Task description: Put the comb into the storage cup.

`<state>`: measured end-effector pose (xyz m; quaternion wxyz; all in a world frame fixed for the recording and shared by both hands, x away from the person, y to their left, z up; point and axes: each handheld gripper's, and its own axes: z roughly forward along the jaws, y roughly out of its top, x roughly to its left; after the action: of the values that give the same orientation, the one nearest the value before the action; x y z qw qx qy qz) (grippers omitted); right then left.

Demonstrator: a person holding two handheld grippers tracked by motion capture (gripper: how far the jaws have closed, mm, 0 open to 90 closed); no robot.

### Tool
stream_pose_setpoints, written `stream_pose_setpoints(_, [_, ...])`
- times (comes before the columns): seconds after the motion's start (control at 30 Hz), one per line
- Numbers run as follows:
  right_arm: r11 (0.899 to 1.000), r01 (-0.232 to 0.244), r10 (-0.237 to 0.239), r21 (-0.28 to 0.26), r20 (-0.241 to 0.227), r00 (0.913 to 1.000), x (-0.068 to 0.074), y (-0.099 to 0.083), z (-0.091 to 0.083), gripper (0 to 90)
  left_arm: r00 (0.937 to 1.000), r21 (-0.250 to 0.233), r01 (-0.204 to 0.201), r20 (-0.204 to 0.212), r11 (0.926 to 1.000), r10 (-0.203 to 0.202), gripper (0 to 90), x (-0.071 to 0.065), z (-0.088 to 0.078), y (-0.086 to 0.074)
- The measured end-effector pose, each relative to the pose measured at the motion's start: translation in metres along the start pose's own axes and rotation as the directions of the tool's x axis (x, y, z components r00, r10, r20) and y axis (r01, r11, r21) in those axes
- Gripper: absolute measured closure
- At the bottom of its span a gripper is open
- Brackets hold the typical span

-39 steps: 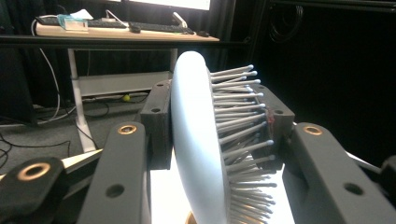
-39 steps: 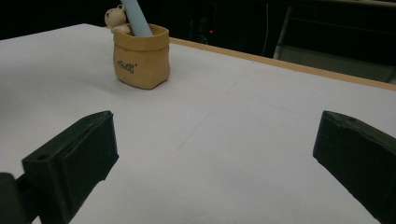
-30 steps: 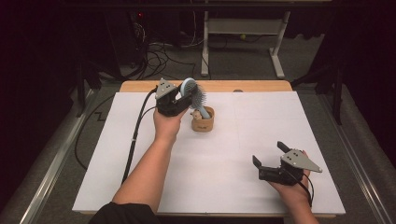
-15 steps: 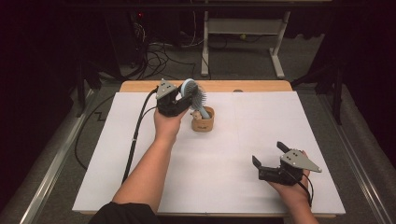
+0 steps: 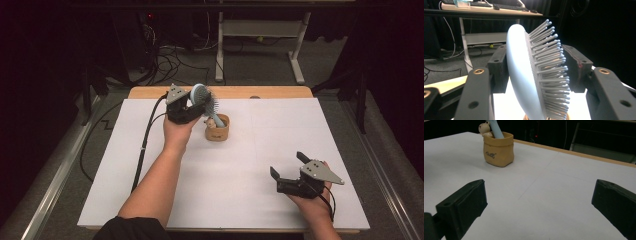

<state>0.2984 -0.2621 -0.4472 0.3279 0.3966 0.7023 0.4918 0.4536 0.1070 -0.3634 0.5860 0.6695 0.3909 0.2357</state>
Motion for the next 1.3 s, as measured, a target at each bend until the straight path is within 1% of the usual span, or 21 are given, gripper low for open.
stream_pose_setpoints(0.13, [1.0,0.0,0.0,0.0,0.0,1.0,0.0,0.0,0.0,0.2,0.9999,0.011,0.007,-0.009,0.9999,-0.006,39.7,0.002,0.0,0.0])
stream_pose_setpoints(0.23, [1.0,0.0,0.0,0.001,-0.001,1.0,0.0,0.0,0.0,0.2,0.9998,0.024,0.004,-0.019,0.9997,-0.004,35.0,0.004,0.0,0.0])
stream_pose_setpoints(0.37, [1.0,-0.001,0.001,0.002,0.0,1.0,0.0,0.0,0.0,0.2,0.9996,0.039,-0.005,-0.028,0.9992,0.006,32.4,0.006,-0.001,-0.001])
stream_pose_setpoints(0.43, [1.0,0.0,0.0,0.003,-0.001,1.0,0.0,0.0,0.001,0.2,0.9995,0.046,-0.012,-0.029,0.9989,0.013,31.4,0.006,-0.002,-0.001])
stream_pose_setpoints(0.63, [1.0,0.0,0.0,0.007,0.0,1.0,0.001,-0.001,0.001,0.2,0.9995,0.062,-0.006,-0.029,0.9981,0.008,28.6,0.011,-0.004,-0.001])
stream_pose_setpoints(0.87, [1.0,-0.001,0.001,0.006,0.002,1.0,0.0,-0.001,0.001,0.2,0.9994,0.072,-0.013,-0.031,0.9973,0.015,25.5,0.013,-0.005,-0.001])
stream_pose_setpoints(1.3, [1.0,0.002,-0.002,0.005,0.003,1.0,0.0,-0.001,0.001,0.2,0.9991,0.08,-0.014,-0.038,0.9967,0.017,24.3,0.016,-0.005,-0.006])
